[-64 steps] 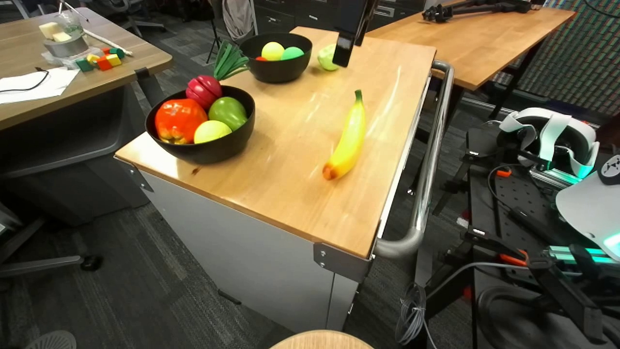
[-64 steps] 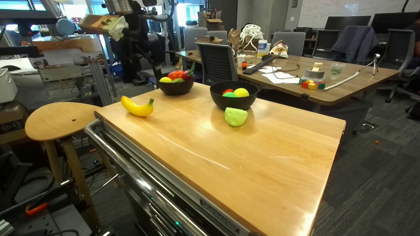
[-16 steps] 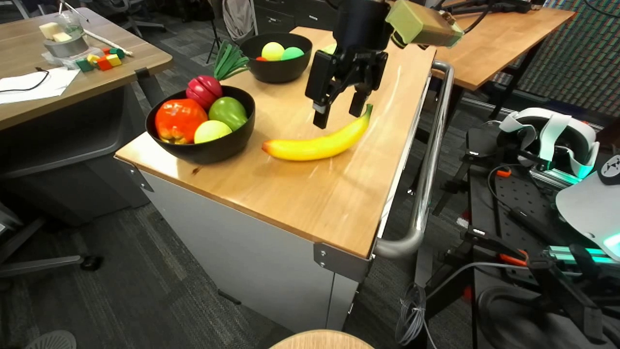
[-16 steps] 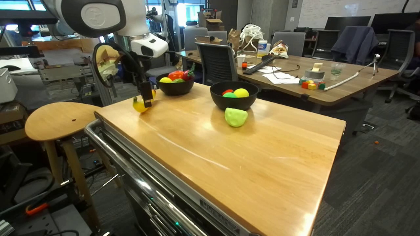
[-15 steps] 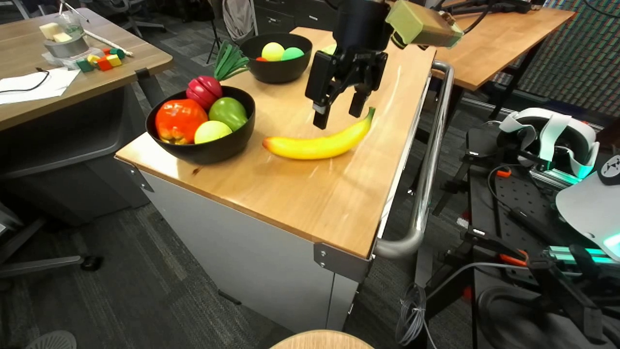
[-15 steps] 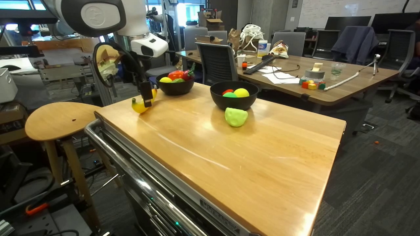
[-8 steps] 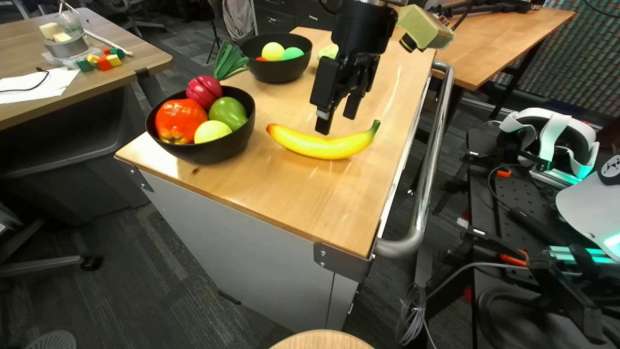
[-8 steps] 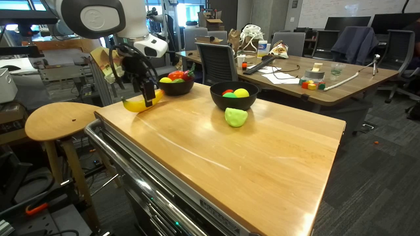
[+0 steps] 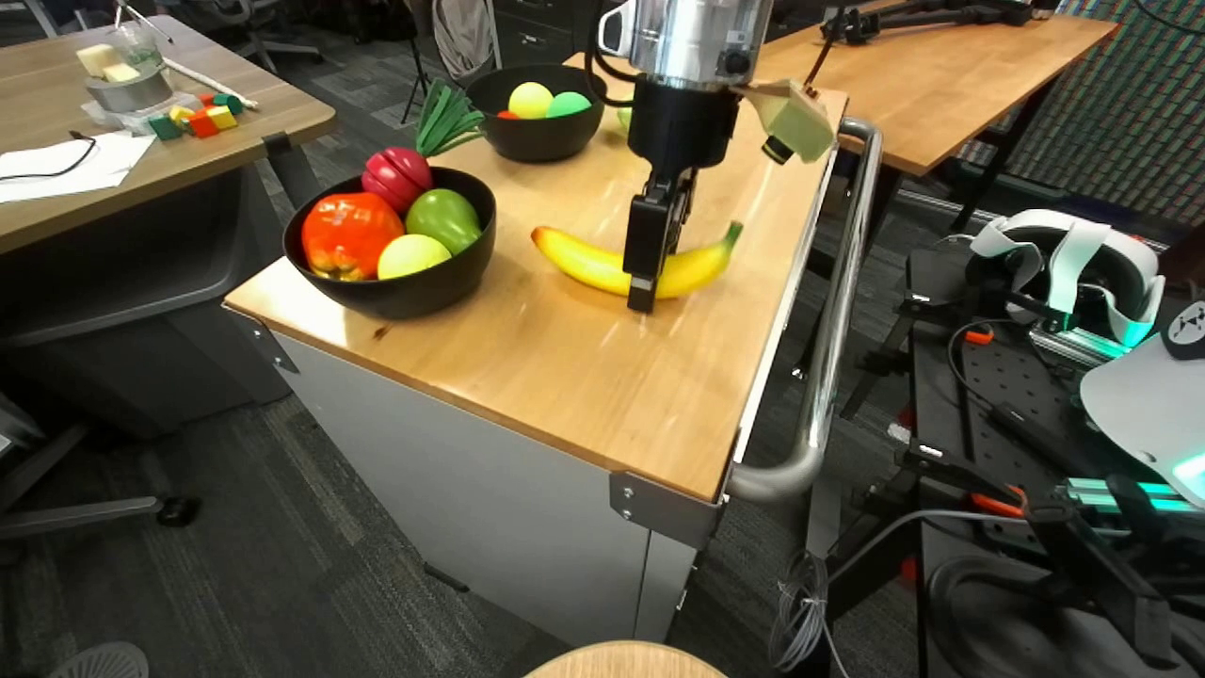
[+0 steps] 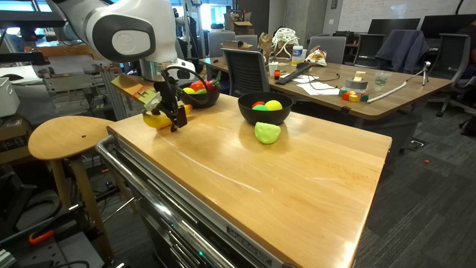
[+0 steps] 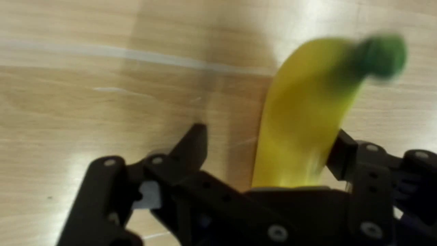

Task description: Put the plush fruits in the two black bowls

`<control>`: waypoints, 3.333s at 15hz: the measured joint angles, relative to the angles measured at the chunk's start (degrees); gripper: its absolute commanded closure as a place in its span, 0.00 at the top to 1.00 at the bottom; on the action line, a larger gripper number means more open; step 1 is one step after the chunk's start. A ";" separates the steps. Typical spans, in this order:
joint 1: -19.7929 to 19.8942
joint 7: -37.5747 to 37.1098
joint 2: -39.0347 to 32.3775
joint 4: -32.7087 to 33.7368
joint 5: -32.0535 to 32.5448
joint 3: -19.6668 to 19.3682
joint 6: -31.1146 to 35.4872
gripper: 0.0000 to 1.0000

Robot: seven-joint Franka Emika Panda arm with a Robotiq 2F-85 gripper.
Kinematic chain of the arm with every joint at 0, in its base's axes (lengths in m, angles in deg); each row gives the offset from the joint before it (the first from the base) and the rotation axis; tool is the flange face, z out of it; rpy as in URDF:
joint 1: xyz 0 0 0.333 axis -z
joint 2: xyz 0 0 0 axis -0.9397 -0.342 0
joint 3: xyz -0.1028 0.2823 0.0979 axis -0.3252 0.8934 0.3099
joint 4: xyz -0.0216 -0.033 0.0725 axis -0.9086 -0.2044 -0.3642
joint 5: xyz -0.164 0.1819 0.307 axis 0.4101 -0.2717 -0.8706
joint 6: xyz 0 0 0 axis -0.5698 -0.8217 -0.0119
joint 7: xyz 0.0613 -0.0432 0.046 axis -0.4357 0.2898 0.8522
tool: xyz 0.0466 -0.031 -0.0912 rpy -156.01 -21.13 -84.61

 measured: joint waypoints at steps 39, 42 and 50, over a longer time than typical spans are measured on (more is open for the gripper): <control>7.20 -18.08 -12.37 28.86 32.78 -11.26 14.13 0.05; 7.08 -18.20 -13.26 30.22 32.51 -11.32 12.69 0.29; 5.41 -17.77 -10.30 30.52 32.11 -10.68 4.54 0.59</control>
